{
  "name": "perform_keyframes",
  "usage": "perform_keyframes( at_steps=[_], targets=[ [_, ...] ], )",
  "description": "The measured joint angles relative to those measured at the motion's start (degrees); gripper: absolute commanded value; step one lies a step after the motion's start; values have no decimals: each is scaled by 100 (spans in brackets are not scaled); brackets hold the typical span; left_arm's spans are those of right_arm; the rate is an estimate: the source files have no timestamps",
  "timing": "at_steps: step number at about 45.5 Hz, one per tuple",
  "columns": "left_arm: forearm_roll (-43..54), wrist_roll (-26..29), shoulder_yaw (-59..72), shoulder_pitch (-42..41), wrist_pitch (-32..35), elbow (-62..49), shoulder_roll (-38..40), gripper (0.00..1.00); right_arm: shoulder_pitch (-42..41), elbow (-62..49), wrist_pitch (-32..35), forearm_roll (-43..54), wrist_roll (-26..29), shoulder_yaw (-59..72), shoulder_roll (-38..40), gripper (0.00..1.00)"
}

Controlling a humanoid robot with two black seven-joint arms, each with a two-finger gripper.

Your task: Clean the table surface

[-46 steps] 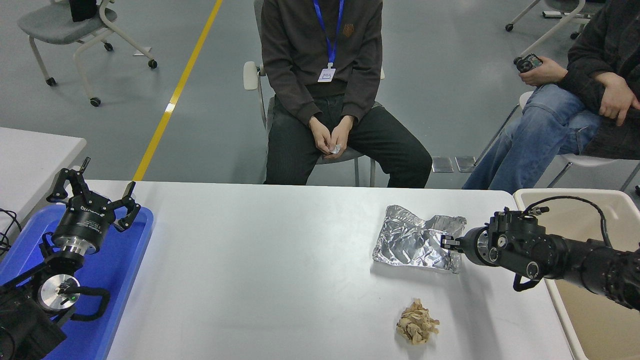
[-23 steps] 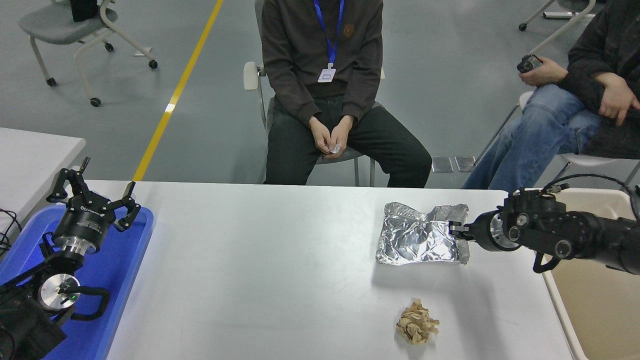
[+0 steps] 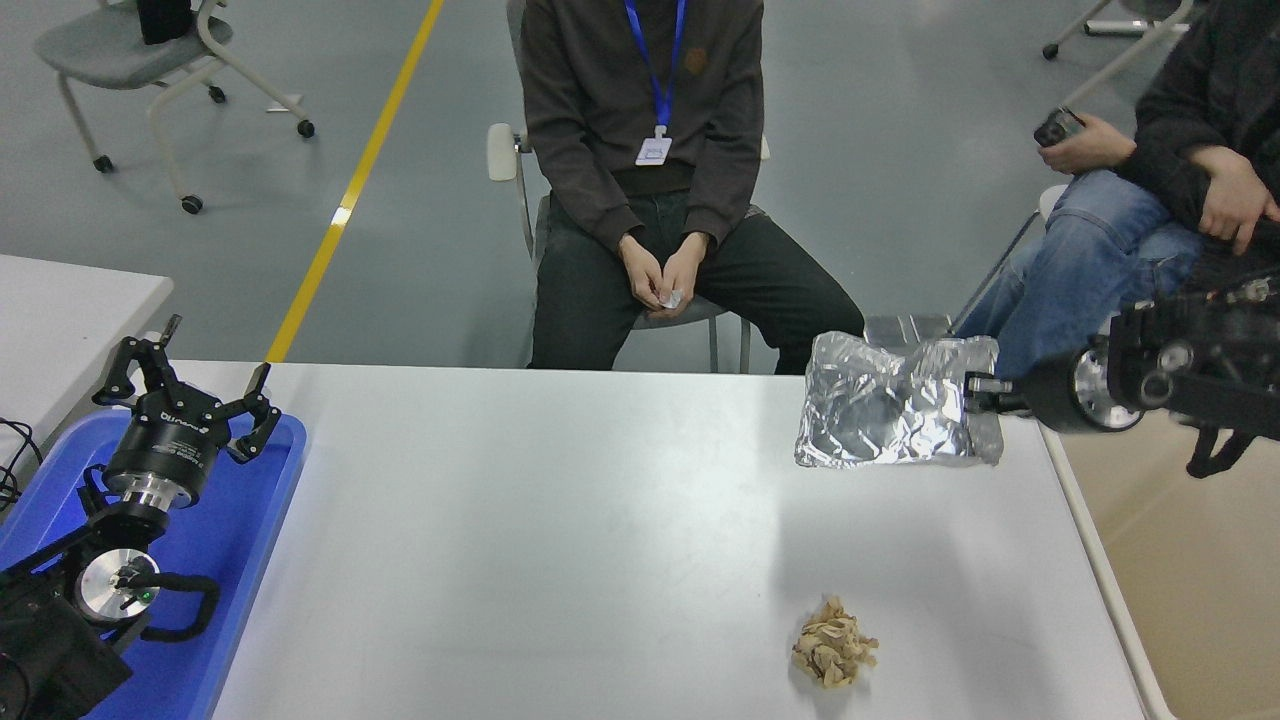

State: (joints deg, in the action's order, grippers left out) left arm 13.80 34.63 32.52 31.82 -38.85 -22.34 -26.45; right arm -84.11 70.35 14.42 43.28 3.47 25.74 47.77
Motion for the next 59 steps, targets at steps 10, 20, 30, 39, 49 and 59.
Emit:
perform_keyframes(
  at_steps=[10, 20, 30, 39, 49, 59],
  targets=[
    [0, 0, 0, 0, 0, -1, 0, 100, -378, 601, 97, 27, 4, 3, 675, 0],
    [0, 0, 0, 0, 0, 0, -1, 100, -638, 855, 272, 96, 0, -25, 1127, 0],
    [0, 0, 0, 0, 0, 0, -1, 100, -731, 943, 347, 179, -2, -57, 1359, 0],
    [0, 0, 0, 0, 0, 0, -1, 100, -748, 947, 369, 317, -4, -47, 1477, 0],
    [0, 0, 0, 0, 0, -2, -1, 100, -463, 657, 345, 543, -19, -30, 1676, 0],
    [1, 0, 0, 0, 0, -2, -1, 100, -36, 53, 324, 601, -107, -90, 1853, 0]
  ],
)
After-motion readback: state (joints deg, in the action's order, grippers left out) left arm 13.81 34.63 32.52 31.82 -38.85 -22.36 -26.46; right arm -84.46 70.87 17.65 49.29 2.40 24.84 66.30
